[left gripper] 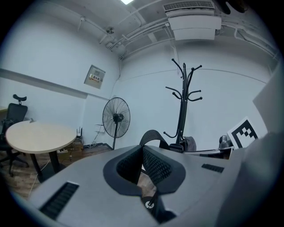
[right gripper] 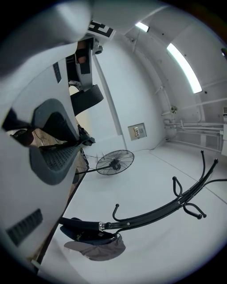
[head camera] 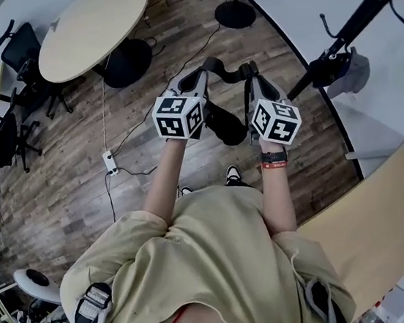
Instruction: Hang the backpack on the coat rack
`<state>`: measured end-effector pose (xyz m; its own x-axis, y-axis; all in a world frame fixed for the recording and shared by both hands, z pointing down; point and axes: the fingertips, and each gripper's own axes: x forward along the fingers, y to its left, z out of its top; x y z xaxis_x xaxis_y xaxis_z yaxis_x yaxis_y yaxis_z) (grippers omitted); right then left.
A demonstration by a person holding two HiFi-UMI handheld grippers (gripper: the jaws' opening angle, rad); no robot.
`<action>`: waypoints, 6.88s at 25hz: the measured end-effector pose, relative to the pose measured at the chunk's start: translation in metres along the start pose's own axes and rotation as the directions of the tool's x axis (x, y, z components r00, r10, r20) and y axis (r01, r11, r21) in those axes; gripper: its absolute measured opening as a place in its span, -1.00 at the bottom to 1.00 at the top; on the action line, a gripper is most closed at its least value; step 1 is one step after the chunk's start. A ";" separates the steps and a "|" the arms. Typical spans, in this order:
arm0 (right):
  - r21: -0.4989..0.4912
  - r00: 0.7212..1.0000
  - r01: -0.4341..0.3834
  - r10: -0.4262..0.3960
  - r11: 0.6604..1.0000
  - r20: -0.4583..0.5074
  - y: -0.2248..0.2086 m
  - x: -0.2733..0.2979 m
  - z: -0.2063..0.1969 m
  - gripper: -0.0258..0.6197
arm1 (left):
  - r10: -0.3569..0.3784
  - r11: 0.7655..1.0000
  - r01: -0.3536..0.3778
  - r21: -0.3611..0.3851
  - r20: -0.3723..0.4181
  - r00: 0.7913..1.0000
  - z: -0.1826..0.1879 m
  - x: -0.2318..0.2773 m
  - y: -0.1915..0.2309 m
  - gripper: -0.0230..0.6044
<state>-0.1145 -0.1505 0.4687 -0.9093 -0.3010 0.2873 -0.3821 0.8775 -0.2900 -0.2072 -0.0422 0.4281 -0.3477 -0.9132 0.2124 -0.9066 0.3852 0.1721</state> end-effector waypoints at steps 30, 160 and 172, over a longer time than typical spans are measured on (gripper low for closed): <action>0.138 0.953 0.288 -0.298 0.948 0.056 -0.192 -0.059 0.029 -0.76 | -0.332 0.941 0.336 0.035 -0.087 0.939 -0.006 0.159 -0.165 -0.85; 0.170 0.767 0.572 -0.597 0.803 0.235 -0.269 -0.071 0.097 -0.88 | -0.651 0.739 0.653 0.165 -0.072 0.755 0.012 0.267 -0.240 -0.85; 0.146 0.780 0.561 -0.579 0.815 0.237 -0.267 -0.061 0.101 -0.88 | -0.664 0.729 0.667 0.151 -0.080 0.743 0.012 0.272 -0.241 -0.85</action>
<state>0.0260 -0.4037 0.4367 -0.5270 -0.8315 0.1757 -0.8454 0.4918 -0.2082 -0.0860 -0.3852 0.4332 0.3626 -0.9241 0.1204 -0.9293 -0.3487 0.1217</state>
